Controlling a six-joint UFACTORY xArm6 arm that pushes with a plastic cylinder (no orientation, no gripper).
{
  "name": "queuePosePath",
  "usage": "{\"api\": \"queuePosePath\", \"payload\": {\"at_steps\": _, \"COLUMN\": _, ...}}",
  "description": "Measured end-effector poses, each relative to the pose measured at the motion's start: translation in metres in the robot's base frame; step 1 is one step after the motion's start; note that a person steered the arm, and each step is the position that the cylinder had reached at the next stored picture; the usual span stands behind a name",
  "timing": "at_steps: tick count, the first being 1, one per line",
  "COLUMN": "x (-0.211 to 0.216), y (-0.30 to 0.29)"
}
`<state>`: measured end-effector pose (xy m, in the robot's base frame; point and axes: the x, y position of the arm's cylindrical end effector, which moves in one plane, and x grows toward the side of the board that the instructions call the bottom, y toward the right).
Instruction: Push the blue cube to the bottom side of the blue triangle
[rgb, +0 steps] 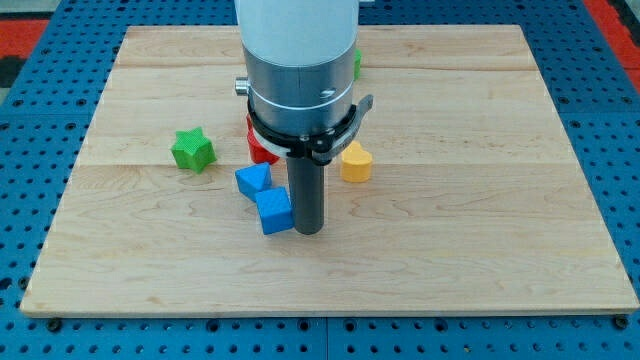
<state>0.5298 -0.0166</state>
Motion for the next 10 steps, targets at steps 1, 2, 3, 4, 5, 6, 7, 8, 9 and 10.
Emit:
{"api": "queuePosePath", "payload": {"at_steps": 1, "x": 0.003, "y": 0.000}}
{"api": "queuePosePath", "payload": {"at_steps": 2, "x": 0.003, "y": -0.005}}
{"api": "queuePosePath", "payload": {"at_steps": 3, "x": 0.003, "y": 0.010}}
{"api": "queuePosePath", "payload": {"at_steps": 4, "x": -0.019, "y": 0.019}}
{"api": "queuePosePath", "payload": {"at_steps": 5, "x": -0.035, "y": 0.012}}
{"api": "queuePosePath", "payload": {"at_steps": 6, "x": -0.034, "y": 0.010}}
{"api": "queuePosePath", "payload": {"at_steps": 7, "x": -0.030, "y": -0.001}}
{"api": "queuePosePath", "payload": {"at_steps": 8, "x": -0.030, "y": -0.010}}
{"api": "queuePosePath", "payload": {"at_steps": 9, "x": -0.030, "y": -0.010}}
{"api": "queuePosePath", "payload": {"at_steps": 10, "x": -0.030, "y": -0.013}}
